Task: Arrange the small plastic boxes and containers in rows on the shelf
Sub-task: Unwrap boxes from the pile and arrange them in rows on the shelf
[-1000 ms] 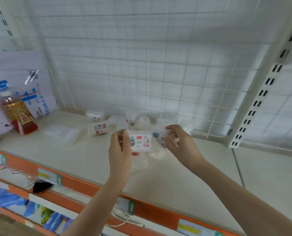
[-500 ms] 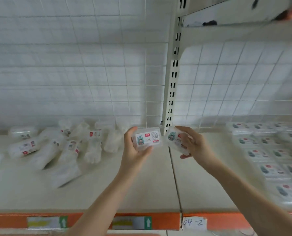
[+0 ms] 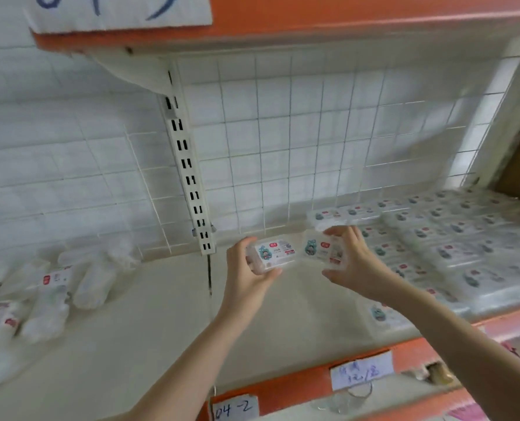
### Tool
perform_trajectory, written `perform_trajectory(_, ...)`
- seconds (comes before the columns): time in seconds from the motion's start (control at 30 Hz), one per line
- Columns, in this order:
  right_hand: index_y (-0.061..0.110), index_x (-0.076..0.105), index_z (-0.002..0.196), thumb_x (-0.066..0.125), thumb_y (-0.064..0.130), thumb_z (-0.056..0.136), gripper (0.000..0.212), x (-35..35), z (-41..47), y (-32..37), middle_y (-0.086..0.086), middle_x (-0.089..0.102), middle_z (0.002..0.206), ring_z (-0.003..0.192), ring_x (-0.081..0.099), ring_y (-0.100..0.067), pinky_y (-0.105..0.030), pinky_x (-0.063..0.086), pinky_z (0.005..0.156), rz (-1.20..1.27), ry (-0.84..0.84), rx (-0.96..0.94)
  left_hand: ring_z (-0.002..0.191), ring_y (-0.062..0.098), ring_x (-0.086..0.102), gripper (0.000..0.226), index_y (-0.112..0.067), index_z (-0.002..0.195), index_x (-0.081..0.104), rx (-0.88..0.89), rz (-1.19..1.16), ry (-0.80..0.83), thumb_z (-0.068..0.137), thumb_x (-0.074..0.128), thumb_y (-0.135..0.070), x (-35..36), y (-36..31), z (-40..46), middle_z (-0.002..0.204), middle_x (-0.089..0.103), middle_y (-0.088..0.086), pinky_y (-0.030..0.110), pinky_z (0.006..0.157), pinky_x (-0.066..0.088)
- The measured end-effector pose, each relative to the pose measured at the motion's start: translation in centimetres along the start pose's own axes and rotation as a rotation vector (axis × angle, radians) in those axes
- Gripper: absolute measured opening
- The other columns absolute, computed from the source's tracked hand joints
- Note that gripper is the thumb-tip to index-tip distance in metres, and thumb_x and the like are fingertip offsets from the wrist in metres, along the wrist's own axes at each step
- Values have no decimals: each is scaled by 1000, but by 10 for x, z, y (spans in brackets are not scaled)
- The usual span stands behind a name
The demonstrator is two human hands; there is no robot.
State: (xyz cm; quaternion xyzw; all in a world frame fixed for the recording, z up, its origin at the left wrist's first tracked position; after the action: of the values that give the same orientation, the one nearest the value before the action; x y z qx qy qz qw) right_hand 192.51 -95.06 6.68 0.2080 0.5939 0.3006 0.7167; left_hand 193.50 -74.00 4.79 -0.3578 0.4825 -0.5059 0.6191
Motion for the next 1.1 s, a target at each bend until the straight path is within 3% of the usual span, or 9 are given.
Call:
perform_trajectory(0.07, 20, 37, 132, 76, 19, 75, 69, -23, -4, -19, 6, 27, 119, 115, 36, -17, -24, 46, 86, -109, -12, -18, 113, 11, 47, 60, -25, 120, 45, 37, 61, -10, 72, 79, -13, 26, -4, 5, 122, 40, -5, 30, 95, 46)
perform_trajectory(0.13, 22, 37, 137, 75, 31, 76, 72, -45, -8, -36, 3, 26, 125, 121, 27, -17, -32, 38, 101, -258, -37, -30, 116, 13, 43, 62, -21, 123, 48, 49, 127, -15, 71, 81, -18, 50, -6, 12, 119, 41, -6, 38, 98, 43)
perform_trajectory(0.2, 24, 34, 140, 71, 40, 77, 74, -61, -8, -53, 2, 26, 128, 123, 24, -16, -36, 34, 105, -381, -44, -24, 118, 17, 41, 66, -16, 127, 49, 42, 163, -18, 70, 82, -23, 71, -9, 18, 117, 40, -6, 39, 100, 40)
perform_trajectory(0.33, 22, 32, 143, 70, 39, 79, 76, -85, 4, -80, 0, 30, 138, 128, 25, -18, -37, 35, 104, -459, -45, -7, 120, 22, 36, 72, -14, 132, 49, -4, 267, -37, 69, 81, -29, 104, -11, 33, 124, 41, 3, 21, 99, 27)
perform_trajectory(0.57, 21, 38, 140, 68, 38, 83, 67, -104, 22, -105, 5, 38, 145, 134, 30, -17, -37, 37, 104, -461, -41, -43, 123, 27, 36, 63, -11, 131, 45, -147, 402, 18, 78, 74, -28, 137, 3, 53, 129, 41, 7, 33, 100, 31)
perform_trajectory(0.73, 21, 39, 137, 63, 39, 87, 59, -94, 36, -111, 4, 38, 145, 130, 40, -17, -35, 40, 99, -457, 53, -40, 104, 22, 54, 46, -11, 122, 50, -210, 311, 6, 81, 70, -14, 144, 2, 62, 125, 42, 6, 24, 86, 41)
perform_trajectory(0.83, 19, 41, 137, 58, 30, 92, 49, -91, 41, -114, 1, 36, 147, 131, 38, -19, -36, 37, 103, -493, 89, -57, 96, 15, 52, 42, -12, 122, 51, -199, 304, 0, 82, 66, -11, 147, 2, 65, 125, 43, 4, 23, 82, 42)
perform_trajectory(0.93, 17, 46, 133, 48, 17, 95, 38, -88, 44, -115, 0, 35, 145, 134, 32, -18, -35, 37, 105, -527, 107, -86, 98, 11, 50, 40, -12, 122, 52, -188, 300, -17, 84, 64, -11, 150, 3, 64, 123, 44, 1, 20, 80, 39)
perform_trajectory(1.1, 19, 44, 133, 46, 26, 97, 36, -78, 42, -108, 4, 42, 139, 129, 35, -16, -32, 40, 98, -608, 106, -157, 103, 13, 53, 31, -15, 119, 53, -161, 296, -47, 89, 59, -11, 158, 2, 58, 117, 44, -4, 14, 72, 41)
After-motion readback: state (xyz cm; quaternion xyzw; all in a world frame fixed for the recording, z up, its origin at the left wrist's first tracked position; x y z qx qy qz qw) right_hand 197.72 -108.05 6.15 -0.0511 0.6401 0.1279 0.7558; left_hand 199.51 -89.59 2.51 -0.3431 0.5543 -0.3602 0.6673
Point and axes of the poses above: each hand's wrist, its own z-axis towards the middle knuckle, its own x-axis out of the palm, y = z × x, the point moved 6 cm from there along z, towards the middle knuckle
